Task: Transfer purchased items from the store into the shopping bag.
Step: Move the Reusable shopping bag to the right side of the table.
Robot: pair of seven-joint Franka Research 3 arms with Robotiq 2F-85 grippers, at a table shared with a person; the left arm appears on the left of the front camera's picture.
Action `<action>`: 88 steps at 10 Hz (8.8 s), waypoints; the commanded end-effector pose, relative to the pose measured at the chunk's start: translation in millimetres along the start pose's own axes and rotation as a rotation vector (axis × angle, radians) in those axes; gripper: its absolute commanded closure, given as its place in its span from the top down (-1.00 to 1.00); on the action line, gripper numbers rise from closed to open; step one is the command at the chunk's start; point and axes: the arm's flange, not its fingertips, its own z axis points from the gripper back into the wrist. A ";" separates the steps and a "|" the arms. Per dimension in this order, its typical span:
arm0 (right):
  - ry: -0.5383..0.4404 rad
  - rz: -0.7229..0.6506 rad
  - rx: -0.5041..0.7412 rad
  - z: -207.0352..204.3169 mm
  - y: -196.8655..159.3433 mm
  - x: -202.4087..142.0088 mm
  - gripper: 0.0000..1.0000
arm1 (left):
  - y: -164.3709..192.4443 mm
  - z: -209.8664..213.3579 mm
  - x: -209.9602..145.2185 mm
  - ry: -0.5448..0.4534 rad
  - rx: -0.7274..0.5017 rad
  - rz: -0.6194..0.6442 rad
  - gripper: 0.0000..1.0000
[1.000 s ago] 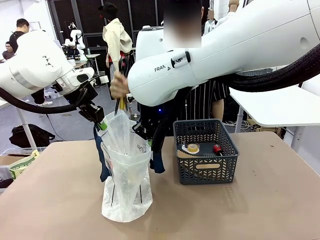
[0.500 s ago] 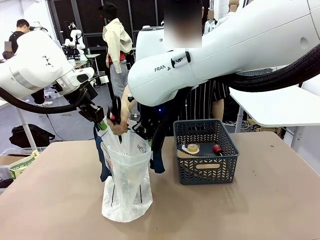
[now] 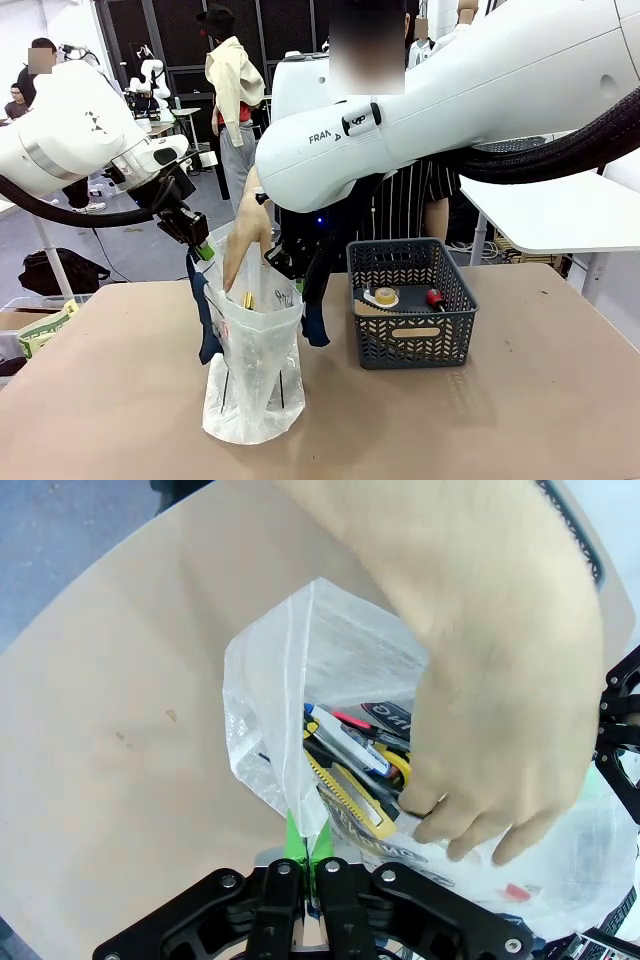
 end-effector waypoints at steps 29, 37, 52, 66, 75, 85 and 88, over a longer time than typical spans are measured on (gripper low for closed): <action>-0.002 0.001 0.000 0.5 0.5 0.0 -1.00 | 1.0 1.6 0.0 -0.008 0.004 -0.006 -1.00; -0.002 0.001 0.000 0.5 0.5 0.0 -1.00 | 1.0 1.6 0.0 -0.008 0.004 -0.006 -1.00; -0.002 0.001 0.000 0.5 0.5 0.0 -1.00 | 1.0 1.6 0.0 -0.008 0.004 -0.006 -1.00; -0.002 0.001 0.000 0.5 0.5 0.0 -1.00 | 1.0 1.6 0.0 -0.008 0.004 -0.006 -1.00; -0.002 0.001 0.000 0.5 0.5 0.0 -1.00 | 1.0 1.6 0.0 -0.008 0.004 -0.006 -1.00; -0.002 0.001 0.000 0.5 0.5 0.0 -1.00 | 1.0 1.6 0.0 -0.008 0.004 -0.006 -1.00; -0.002 0.001 0.000 0.5 0.5 0.0 -1.00 | 1.0 1.6 0.0 -0.008 0.004 -0.006 -1.00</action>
